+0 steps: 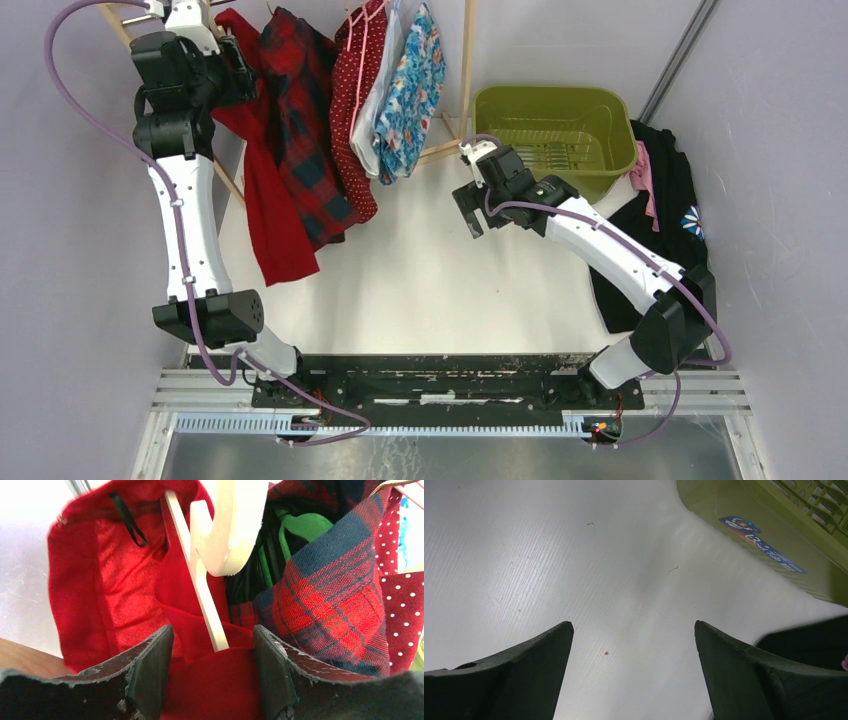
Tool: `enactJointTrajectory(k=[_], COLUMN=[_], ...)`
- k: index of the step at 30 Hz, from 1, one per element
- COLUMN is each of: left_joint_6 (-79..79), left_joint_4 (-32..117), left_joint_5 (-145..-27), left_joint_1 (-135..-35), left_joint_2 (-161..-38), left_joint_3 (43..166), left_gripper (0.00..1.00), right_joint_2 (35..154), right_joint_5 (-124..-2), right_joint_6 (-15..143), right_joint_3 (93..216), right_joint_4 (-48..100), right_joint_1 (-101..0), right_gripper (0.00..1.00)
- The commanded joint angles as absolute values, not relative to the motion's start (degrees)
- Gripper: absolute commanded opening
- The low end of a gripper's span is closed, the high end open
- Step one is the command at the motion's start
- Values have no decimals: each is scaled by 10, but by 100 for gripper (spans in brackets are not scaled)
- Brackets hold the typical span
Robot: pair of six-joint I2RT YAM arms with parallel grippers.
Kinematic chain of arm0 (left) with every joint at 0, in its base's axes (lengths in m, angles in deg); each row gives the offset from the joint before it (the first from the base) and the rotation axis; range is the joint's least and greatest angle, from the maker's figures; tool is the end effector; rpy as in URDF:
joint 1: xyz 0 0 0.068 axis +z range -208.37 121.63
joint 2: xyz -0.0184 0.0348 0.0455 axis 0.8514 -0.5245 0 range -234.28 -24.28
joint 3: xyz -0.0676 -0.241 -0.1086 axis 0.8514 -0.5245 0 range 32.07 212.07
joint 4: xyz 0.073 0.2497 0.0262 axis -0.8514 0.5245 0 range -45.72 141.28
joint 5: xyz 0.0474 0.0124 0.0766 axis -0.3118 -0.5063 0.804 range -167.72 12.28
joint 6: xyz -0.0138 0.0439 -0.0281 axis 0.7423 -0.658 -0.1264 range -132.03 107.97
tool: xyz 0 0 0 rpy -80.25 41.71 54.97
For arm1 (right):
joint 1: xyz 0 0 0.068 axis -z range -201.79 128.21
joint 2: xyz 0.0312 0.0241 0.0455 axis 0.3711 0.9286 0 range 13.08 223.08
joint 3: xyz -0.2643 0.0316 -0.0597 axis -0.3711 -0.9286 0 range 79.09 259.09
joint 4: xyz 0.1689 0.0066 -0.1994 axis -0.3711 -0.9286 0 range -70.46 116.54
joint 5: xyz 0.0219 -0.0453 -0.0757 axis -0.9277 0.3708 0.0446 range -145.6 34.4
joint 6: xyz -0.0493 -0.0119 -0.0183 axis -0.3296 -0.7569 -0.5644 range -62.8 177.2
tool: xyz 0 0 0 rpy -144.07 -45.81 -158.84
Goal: Remove the skirt from the hanger
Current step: Pick up the hanger from the clothesline.
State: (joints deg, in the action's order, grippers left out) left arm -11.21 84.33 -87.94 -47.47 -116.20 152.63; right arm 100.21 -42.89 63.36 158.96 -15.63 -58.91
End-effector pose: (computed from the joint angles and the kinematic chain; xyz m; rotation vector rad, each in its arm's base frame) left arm 0.3173 0.0547 0.5259 -0.0515 1.7662 -0.0301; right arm 0.2662 0.1919 0.3231 -0.5466 2.3440 0.0789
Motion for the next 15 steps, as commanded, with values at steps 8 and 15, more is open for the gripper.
enactJointTrajectory(k=[8, 15], left_joint_6=[-84, -98], left_joint_4=[885, 863], left_joint_5=[-919, -886], left_joint_1=[-469, -469], left_joint_2=[-1180, -1175], left_joint_3=[1481, 1462], left_gripper=[95, 41], right_joint_2=[1024, 1039], right_joint_5=[-422, -424], right_joint_6=[631, 631], right_joint_3=[1622, 1636], right_joint_4=[-164, -170], right_joint_1=[-592, -592], right_gripper=[98, 97])
